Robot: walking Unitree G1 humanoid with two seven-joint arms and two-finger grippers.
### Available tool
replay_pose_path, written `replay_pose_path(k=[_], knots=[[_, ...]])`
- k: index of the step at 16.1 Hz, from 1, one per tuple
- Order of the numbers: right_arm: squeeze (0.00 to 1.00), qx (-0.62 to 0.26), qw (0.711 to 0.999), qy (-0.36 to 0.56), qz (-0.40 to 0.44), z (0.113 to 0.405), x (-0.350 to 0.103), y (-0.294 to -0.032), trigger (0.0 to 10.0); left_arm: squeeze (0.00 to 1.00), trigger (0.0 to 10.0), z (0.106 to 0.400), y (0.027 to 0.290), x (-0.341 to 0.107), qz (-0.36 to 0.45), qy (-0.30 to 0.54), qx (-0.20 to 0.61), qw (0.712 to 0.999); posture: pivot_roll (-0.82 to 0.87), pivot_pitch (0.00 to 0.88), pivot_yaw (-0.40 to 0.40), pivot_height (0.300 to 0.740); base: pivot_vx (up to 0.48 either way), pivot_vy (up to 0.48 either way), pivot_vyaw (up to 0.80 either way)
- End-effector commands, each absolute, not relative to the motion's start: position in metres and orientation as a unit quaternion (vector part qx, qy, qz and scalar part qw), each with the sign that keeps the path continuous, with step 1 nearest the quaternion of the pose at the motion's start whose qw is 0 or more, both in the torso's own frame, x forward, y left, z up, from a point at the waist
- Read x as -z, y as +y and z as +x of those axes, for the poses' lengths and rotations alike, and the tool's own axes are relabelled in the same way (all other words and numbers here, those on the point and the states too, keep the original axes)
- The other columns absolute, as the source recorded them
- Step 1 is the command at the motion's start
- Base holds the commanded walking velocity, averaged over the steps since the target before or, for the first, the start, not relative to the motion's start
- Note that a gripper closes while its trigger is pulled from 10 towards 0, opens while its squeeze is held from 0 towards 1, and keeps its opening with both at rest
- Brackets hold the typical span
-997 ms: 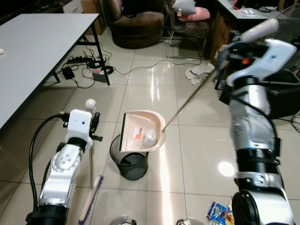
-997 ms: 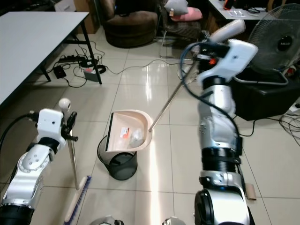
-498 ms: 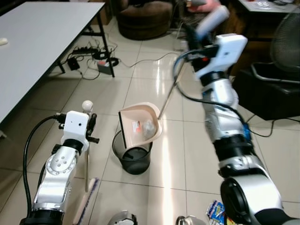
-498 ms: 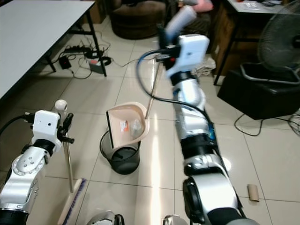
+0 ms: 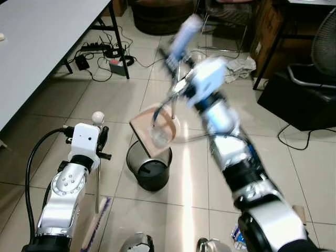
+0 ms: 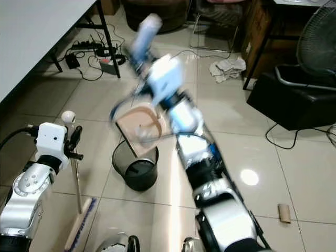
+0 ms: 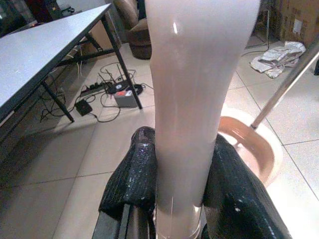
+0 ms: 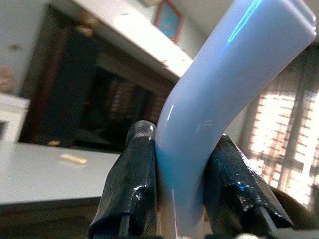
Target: Sweep floor
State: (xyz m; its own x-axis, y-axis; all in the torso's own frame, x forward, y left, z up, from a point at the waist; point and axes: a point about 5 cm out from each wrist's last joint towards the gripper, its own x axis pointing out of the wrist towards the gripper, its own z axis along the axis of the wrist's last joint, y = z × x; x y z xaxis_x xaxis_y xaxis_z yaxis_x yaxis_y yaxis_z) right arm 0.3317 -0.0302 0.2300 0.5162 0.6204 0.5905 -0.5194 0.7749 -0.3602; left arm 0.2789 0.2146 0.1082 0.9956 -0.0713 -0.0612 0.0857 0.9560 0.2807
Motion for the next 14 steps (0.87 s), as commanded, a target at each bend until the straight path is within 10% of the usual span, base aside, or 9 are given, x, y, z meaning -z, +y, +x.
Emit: replay_pose_path(k=[1, 10, 14], knots=[[0.00, -0.359, 0.835, -0.407, -0.090, 0.319, -0.238, -0.018, 10.0, 0.00, 10.0, 0.278, 0.217, -0.114, 0.162, 0.017, 0.034, 0.986, 0.10, 0.109, 0.068, 0.740, 0.000, 0.000, 0.00], [0.00, -0.358, 0.799, -0.447, -0.182, 0.315, -0.241, -0.013, 10.0, 0.00, 10.0, 0.288, 0.209, -0.115, 0.152, 0.009, 0.042, 0.987, 0.09, 0.069, 0.065, 0.740, 0.000, 0.000, 0.00], [0.00, -0.214, 0.839, -0.492, -0.085, 0.332, -0.308, -0.066, 10.0, 0.00, 10.0, 0.301, 0.200, -0.119, 0.113, 0.010, 0.057, 0.992, 0.06, 0.051, 0.047, 0.740, 0.000, 0.000, 0.00]])
